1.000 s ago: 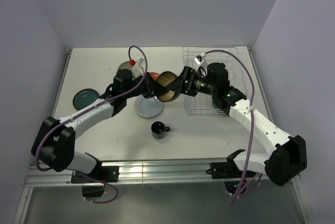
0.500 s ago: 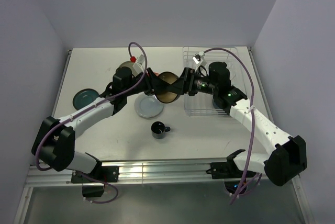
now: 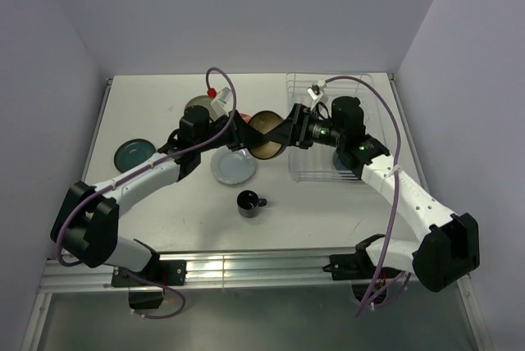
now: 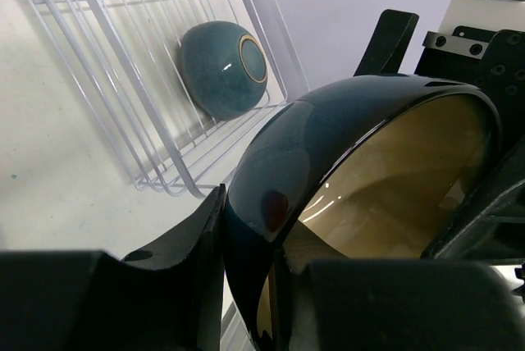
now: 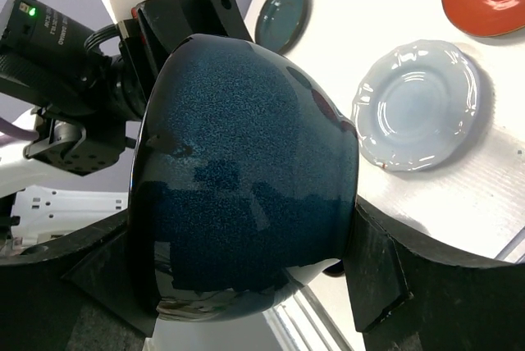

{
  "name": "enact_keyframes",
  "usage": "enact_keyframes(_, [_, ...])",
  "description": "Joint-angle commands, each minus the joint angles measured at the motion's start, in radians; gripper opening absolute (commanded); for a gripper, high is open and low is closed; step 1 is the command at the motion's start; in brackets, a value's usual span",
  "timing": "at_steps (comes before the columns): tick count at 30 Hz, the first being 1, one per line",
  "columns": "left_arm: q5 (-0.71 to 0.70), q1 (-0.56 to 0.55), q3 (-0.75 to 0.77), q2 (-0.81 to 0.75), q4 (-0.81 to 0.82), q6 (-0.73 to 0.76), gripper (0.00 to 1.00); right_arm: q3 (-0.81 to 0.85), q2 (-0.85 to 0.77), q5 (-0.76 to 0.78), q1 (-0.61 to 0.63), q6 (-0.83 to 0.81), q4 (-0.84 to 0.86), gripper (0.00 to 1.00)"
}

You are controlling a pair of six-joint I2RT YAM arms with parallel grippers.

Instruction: Load the mixed dishes into the dish rack

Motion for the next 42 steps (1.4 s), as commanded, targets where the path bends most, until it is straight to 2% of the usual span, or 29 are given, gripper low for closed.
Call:
enact_keyframes(1, [0.036, 0.027, 0.022, -0.012, 0.065, -0.119, 0.09, 0.007, -0.061, -0.089, -0.021, -0.053, 0.168, 0.0])
enact_keyframes(3, [0.039, 0.027, 0.025, -0.011, 0.065, -0.119, 0.09, 0.008, -0.061, -0.093, -0.026, -0.06, 0.166, 0.0])
enact_keyframes(5, [0.039, 0.027, 0.025, -0.011, 0.068, -0.12, 0.01, 0.005, -0.061, -0.1, -0.029, -0.062, 0.169, 0.0])
enact_keyframes(8, [0.041, 0.027, 0.031, -0.009, 0.067, -0.12, 0.0, -0.002, -0.063, -0.128, -0.034, -0.059, 0.189, 0.0])
enact_keyframes(9, [0.039, 0.027, 0.03, -0.008, 0.062, -0.12, 0.0, -0.004, -0.061, -0.137, -0.035, -0.057, 0.192, 0.03])
enact_keyframes(10, [0.039, 0.027, 0.03, -0.009, 0.062, -0.12, 0.0, -0.005, -0.063, -0.143, -0.035, -0.059, 0.2, 0.17])
enact_keyframes(15, [0.032, 0.028, 0.021, -0.011, 0.058, -0.117, 0.0, -0.012, -0.073, -0.185, -0.057, -0.067, 0.225, 0.5])
enact_keyframes(21, [0.03, 0.033, 0.019, -0.004, 0.064, -0.124, 0.0, -0.035, -0.087, -0.255, -0.083, -0.062, 0.28, 0.73])
enact_keyframes(30, [0.024, 0.036, 0.016, 0.002, 0.056, -0.119, 0.0, -0.029, -0.09, -0.267, -0.087, -0.077, 0.266, 0.94])
enact_keyframes(35, [0.024, 0.037, 0.015, 0.005, 0.054, -0.117, 0.0, -0.027, -0.092, -0.26, -0.087, -0.082, 0.258, 0.95])
enact_keyframes(42, [0.027, 0.037, 0.013, 0.006, 0.062, -0.117, 0.0, -0.033, -0.084, -0.229, -0.094, -0.062, 0.252, 0.89])
